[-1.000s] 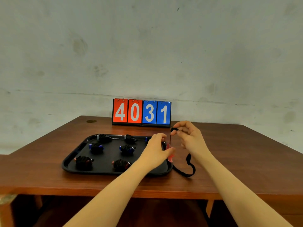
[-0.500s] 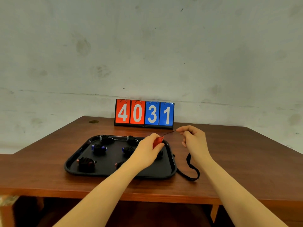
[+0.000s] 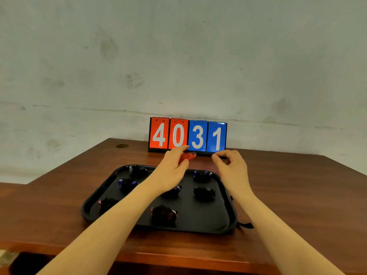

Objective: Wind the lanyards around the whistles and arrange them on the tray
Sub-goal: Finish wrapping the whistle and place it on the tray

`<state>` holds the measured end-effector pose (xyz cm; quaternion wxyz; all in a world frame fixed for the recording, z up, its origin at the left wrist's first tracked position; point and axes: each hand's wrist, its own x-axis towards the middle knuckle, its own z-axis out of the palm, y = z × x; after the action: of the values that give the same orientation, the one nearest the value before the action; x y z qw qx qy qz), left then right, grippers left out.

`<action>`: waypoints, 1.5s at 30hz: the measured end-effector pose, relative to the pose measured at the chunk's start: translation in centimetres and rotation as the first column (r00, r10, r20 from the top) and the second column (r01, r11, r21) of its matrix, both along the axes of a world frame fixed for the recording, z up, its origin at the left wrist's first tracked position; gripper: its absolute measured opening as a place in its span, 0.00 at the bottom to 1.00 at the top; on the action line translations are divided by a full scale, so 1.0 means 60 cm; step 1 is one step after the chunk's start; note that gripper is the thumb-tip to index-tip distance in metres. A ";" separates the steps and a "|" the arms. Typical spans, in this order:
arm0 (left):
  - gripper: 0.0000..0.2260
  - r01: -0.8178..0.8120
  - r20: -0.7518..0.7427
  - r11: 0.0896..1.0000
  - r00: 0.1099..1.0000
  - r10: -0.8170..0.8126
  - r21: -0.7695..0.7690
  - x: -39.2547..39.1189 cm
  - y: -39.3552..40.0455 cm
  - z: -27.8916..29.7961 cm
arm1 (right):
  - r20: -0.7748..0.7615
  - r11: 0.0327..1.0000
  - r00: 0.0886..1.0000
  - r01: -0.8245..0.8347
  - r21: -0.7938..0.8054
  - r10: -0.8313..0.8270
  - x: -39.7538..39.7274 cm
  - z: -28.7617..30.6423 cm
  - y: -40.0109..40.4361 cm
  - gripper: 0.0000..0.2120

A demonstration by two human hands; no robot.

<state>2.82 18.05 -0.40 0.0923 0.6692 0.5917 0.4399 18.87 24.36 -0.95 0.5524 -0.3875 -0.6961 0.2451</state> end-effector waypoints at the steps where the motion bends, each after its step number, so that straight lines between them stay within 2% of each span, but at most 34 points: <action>1: 0.17 -0.004 0.013 1.000 1.000 0.004 0.003 -0.006 0.007 -0.001 | 0.006 1.000 1.000 0.007 -0.001 -0.007 -0.010 -0.002 0.009 0.02; 4: 0.10 -0.020 0.026 1.000 0.999 0.020 0.008 -0.019 0.027 -0.002 | 0.015 0.999 0.999 0.034 0.000 -0.034 -0.030 -0.003 0.032 0.03; 6: 0.10 -0.044 0.025 0.999 0.999 0.043 0.020 -0.027 0.040 -0.001 | -0.008 1.000 1.000 0.013 -0.020 -0.014 -0.040 0.000 0.044 0.03; 12: 0.06 -0.035 0.171 0.998 0.985 0.027 0.044 -0.037 0.078 0.005 | -0.013 0.999 0.999 -0.030 -0.034 0.030 -0.071 -0.012 0.087 0.10; 16: 0.08 -0.027 0.283 0.999 0.959 0.015 0.040 -0.039 0.095 0.004 | 0.008 0.997 0.998 -0.068 -0.041 0.069 -0.075 -0.023 0.096 0.08; 18: 0.09 -0.015 0.355 0.999 0.935 0.001 0.035 -0.043 0.096 -0.003 | 0.053 0.997 0.996 -0.075 -0.020 0.076 -0.072 -0.025 0.098 0.04; 23: 0.13 -0.002 0.510 1.000 0.860 -0.007 0.016 -0.051 0.088 -0.007 | 0.149 0.997 0.986 -0.080 0.009 0.078 -0.066 -0.020 0.097 0.03; 28: 0.17 0.042 0.503 0.999 0.864 -0.025 -0.023 -0.061 0.079 -0.009 | 0.136 0.993 0.984 -0.104 -0.058 0.111 -0.062 -0.027 0.098 0.06; 32: 0.13 -0.015 0.432 0.999 0.901 0.026 -0.029 -0.064 0.076 -0.013 | 0.043 0.990 0.992 -0.112 -0.091 0.116 -0.060 -0.032 0.098 0.04; 36: 0.06 -0.091 0.426 0.996 0.901 0.085 -0.007 -0.067 0.075 -0.013 | -0.015 0.991 0.994 -0.107 -0.077 0.106 -0.057 -0.032 0.098 0.03; 40: 0.05 -0.144 0.330 0.989 0.933 0.142 -0.019 -0.070 0.070 -0.017 | -0.064 0.983 0.988 -0.150 -0.110 0.143 -0.056 -0.032 0.097 0.02; 42: 0.05 -0.122 0.351 0.992 0.928 0.126 -0.035 -0.071 0.068 -0.017 | -0.040 0.983 0.989 -0.145 -0.109 0.141 -0.053 -0.031 0.097 0.04; 45: 0.06 -0.051 0.472 0.996 0.878 0.077 -0.068 -0.072 0.065 -0.010 | 0.000 0.992 0.995 -0.103 -0.076 0.104 -0.049 -0.029 0.098 0.04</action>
<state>-1.47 21.96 -0.99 0.2376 0.5188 0.5845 0.5769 15.90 30.24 -2.67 0.5223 -0.3721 -0.7066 0.2989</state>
